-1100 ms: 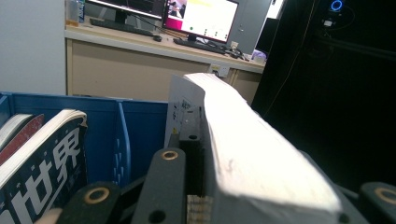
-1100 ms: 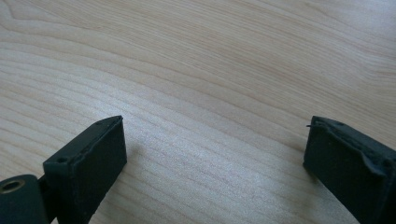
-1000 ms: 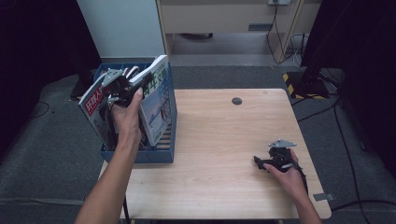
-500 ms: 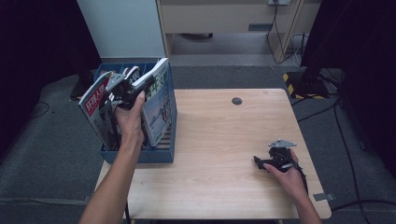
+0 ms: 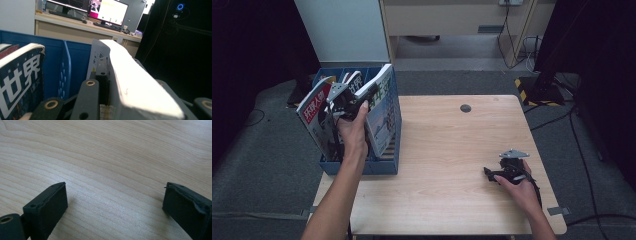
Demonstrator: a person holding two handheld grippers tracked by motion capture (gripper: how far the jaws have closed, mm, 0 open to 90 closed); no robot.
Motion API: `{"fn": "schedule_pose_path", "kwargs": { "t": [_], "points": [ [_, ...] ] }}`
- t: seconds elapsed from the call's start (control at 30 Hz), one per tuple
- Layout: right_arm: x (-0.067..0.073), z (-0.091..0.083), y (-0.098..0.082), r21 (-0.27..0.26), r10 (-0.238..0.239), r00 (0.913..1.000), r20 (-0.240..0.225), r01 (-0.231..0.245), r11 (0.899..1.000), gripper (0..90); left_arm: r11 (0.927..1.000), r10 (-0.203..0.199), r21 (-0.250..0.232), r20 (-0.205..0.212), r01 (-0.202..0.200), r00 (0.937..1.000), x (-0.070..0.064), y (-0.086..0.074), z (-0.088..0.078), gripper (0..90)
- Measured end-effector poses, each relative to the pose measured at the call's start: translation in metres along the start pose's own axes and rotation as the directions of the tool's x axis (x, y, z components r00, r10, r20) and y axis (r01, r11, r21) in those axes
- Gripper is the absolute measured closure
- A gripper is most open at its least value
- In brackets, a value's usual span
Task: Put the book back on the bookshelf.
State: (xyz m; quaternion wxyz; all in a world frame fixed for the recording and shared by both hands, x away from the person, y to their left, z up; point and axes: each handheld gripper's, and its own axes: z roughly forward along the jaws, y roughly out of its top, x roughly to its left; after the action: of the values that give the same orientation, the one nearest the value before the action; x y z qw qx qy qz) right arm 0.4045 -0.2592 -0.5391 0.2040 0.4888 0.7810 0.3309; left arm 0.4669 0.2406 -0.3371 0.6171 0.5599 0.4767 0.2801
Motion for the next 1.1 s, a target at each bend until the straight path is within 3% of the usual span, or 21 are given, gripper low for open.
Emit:
{"fn": "schedule_pose_path", "kwargs": {
  "t": [0.87, 1.1],
  "points": [
    [0.000, 0.000, 0.000, 0.000, 0.000, 1.0000, 0.000, 0.000, 1.000, 5.9, 1.0000, 0.000, 0.005, -0.008, 0.000, 1.0000, 0.009, -0.020, -0.003, 71.6],
    [0.000, 0.000, 0.000, 0.000, 0.000, 1.0000, 0.000, 0.000, 1.000, 6.0, 1.0000, 0.000, -0.001, -0.024, 0.000, 0.9997, 0.015, -0.026, -0.013, 71.6]
  ]
}}
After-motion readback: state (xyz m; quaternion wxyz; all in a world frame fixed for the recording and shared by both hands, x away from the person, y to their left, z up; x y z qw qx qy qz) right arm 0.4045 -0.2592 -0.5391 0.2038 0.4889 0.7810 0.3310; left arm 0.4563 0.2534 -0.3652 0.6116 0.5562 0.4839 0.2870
